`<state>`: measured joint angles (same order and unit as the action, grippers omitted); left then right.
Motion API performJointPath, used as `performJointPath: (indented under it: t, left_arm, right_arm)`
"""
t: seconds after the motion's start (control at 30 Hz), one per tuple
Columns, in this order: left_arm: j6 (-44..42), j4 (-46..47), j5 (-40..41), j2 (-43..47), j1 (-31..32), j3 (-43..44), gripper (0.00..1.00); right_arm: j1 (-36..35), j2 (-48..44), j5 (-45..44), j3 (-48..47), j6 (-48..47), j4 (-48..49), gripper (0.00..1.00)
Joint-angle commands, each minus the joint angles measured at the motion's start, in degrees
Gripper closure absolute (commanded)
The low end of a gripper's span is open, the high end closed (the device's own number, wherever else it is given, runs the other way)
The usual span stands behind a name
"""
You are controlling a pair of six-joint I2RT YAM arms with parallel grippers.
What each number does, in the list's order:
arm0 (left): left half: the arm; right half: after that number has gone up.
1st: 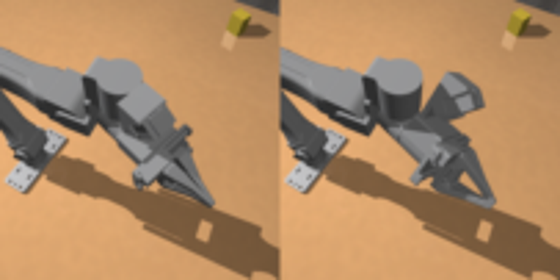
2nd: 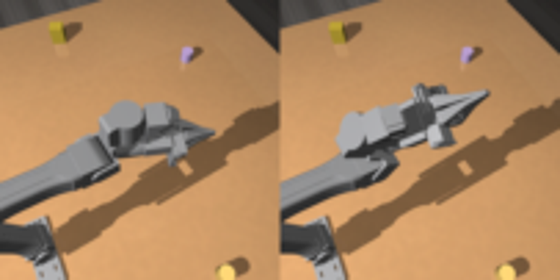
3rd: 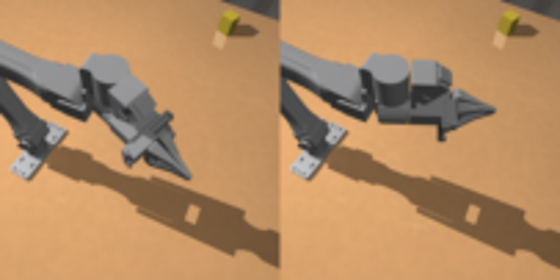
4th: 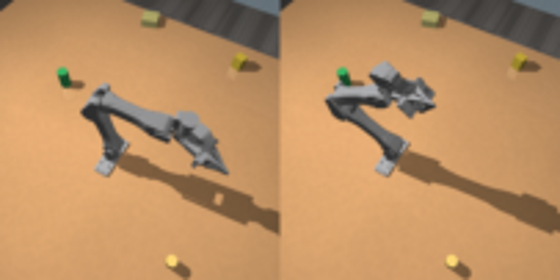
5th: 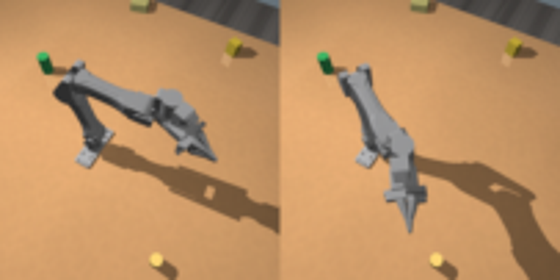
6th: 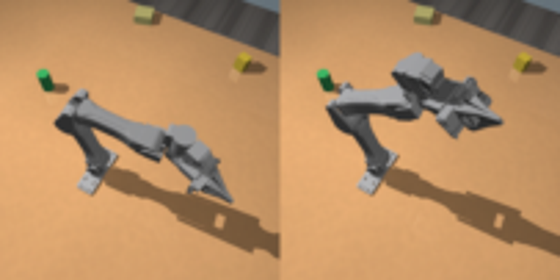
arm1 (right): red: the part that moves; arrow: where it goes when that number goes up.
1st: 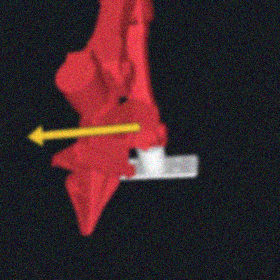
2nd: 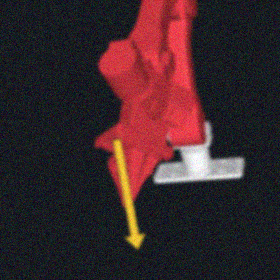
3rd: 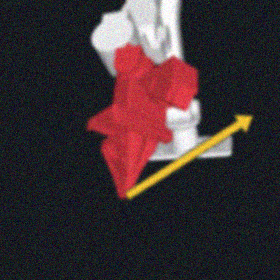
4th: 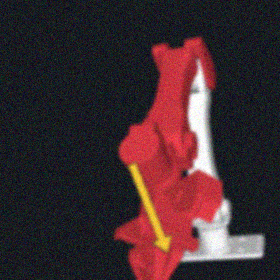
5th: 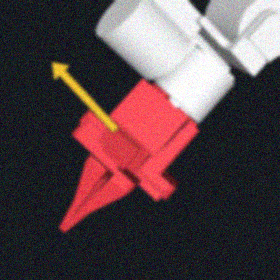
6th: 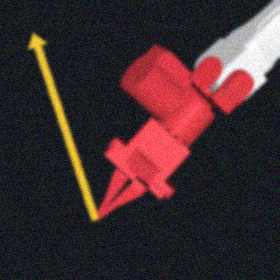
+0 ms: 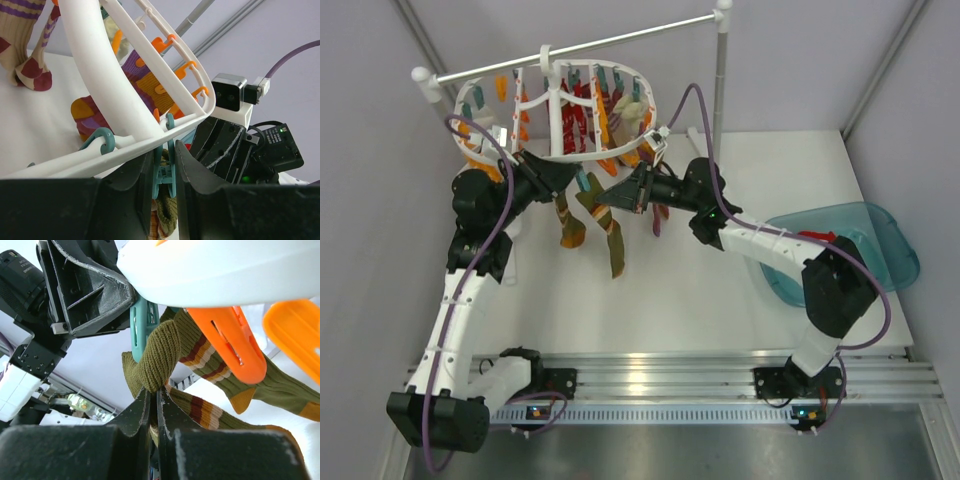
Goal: Clip the socks to the hanger
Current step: Clamp the sock onto the hanger.
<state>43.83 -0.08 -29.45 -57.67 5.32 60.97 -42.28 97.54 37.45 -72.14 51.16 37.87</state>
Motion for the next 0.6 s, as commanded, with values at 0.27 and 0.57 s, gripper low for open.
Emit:
performJointPath:
  t: [0.27, 0.57]
  left_arm:
    - [1.17, 2.36, -3.07, -0.16, 0.21, 1.96, 1.00]
    - [1.34, 2.27, -3.16, -0.25, 0.21, 2.22, 1.00]
  right_arm:
    - [-1.14, 0.55, -0.01, -1.60, -3.78, 0.45, 1.00]
    - [-1.14, 0.37, -2.91, -1.69, -6.07, -3.32, 1.00]
